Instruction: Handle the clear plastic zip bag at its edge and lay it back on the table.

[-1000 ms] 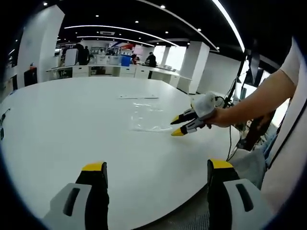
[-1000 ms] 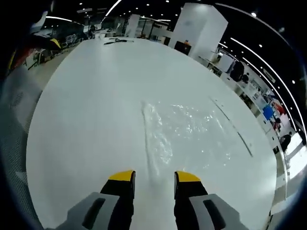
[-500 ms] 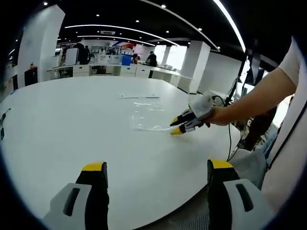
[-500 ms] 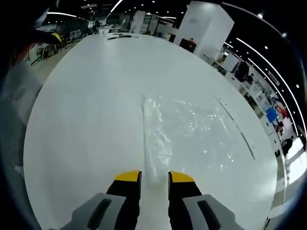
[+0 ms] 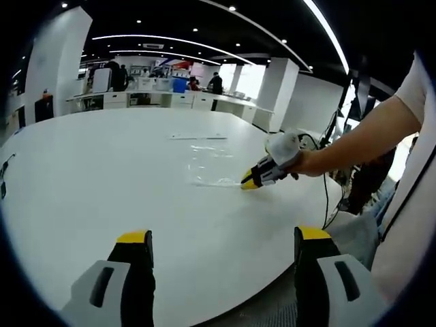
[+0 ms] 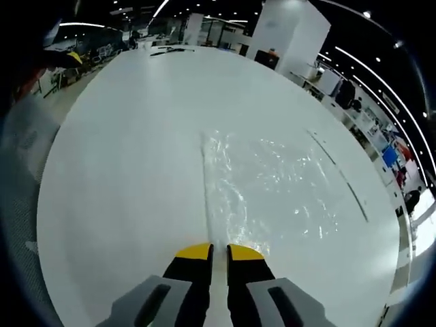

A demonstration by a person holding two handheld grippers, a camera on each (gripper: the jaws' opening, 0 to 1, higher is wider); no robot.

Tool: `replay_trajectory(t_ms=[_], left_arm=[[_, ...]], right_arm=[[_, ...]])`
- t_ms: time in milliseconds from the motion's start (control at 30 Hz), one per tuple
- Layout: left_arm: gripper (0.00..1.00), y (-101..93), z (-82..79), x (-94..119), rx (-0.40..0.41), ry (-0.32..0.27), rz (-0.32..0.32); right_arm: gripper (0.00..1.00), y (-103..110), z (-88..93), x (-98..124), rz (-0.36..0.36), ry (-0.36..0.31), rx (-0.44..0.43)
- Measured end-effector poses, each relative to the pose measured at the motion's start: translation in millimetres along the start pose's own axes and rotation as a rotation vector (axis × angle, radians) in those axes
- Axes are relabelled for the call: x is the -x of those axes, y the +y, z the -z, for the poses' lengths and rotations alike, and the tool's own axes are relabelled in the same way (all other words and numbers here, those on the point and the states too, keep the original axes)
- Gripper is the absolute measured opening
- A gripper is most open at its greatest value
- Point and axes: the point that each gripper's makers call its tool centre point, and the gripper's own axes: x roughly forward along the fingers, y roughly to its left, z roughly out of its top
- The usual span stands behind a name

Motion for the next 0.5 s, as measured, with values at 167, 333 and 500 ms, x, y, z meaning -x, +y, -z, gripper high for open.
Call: replay_trajectory(t_ms=[167,333,500], left_arm=[[0.83,-0.9,-1.1,0.6,0.0,-0.002,0.0],[0.83,-2.0,-1.3,0.5,-0.002,0.0,0.003],[0.83,-1.0,-1.9,0.0,-0.005,-0.001,0.005]], right_arm=[[0.04,1.5,0.3,1.4,-0.007,0.004,-0.007],[0.0,2.3,1.6,2.6,-0.013,0.014,0.008],[0.0,2.1,2.0,4.3,-0.018,0.01,0.013]])
